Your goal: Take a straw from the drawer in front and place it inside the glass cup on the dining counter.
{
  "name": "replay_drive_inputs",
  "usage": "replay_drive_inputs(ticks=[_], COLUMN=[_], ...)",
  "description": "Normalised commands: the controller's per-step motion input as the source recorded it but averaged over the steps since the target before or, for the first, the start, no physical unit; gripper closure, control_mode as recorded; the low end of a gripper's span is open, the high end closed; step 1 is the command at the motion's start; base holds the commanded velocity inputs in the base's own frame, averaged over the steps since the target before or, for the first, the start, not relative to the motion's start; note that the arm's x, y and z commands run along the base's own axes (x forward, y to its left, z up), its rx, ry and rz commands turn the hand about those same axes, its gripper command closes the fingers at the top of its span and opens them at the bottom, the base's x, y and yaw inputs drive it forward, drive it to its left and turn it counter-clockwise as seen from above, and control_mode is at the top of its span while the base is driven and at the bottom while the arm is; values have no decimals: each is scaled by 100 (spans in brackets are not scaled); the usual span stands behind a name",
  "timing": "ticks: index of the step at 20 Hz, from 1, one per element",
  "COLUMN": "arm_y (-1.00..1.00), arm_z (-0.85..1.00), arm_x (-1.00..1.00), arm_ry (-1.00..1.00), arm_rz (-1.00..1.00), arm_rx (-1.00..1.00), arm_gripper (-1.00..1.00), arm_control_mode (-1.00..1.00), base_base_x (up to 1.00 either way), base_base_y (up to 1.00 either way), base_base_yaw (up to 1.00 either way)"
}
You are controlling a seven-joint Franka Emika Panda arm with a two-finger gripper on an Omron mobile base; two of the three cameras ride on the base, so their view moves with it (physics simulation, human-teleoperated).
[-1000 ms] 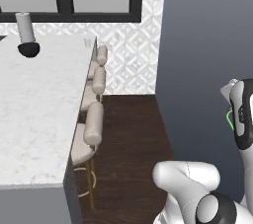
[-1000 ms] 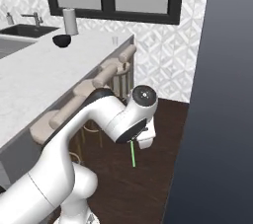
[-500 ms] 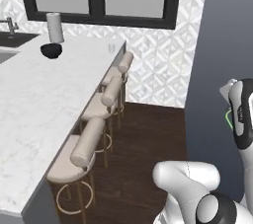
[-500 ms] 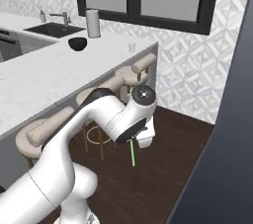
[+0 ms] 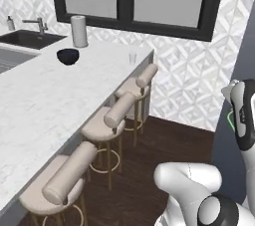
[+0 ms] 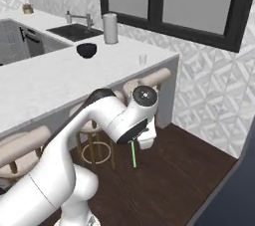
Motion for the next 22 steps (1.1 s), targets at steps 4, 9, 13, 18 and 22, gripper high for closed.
replay_drive_inputs(ticks=[4, 9, 13, 18, 22], arm_y=[0, 0, 0, 0, 0], arm_z=[0, 0, 0, 0, 0], arm_x=[0, 0, 0, 0, 0], arm_ry=[0, 0, 0, 0, 0], arm_rz=[0, 0, 0, 0, 0], arm_rx=[0, 0, 0, 0, 0], arm_gripper=[100, 100, 100, 100, 100], arm_control_mode=[100, 100, 100, 100, 100], base_base_x=[69, 67, 65, 62, 56], base_base_y=[-80, -81, -81, -77, -74], base_base_yaw=[40, 39, 40, 42, 45])
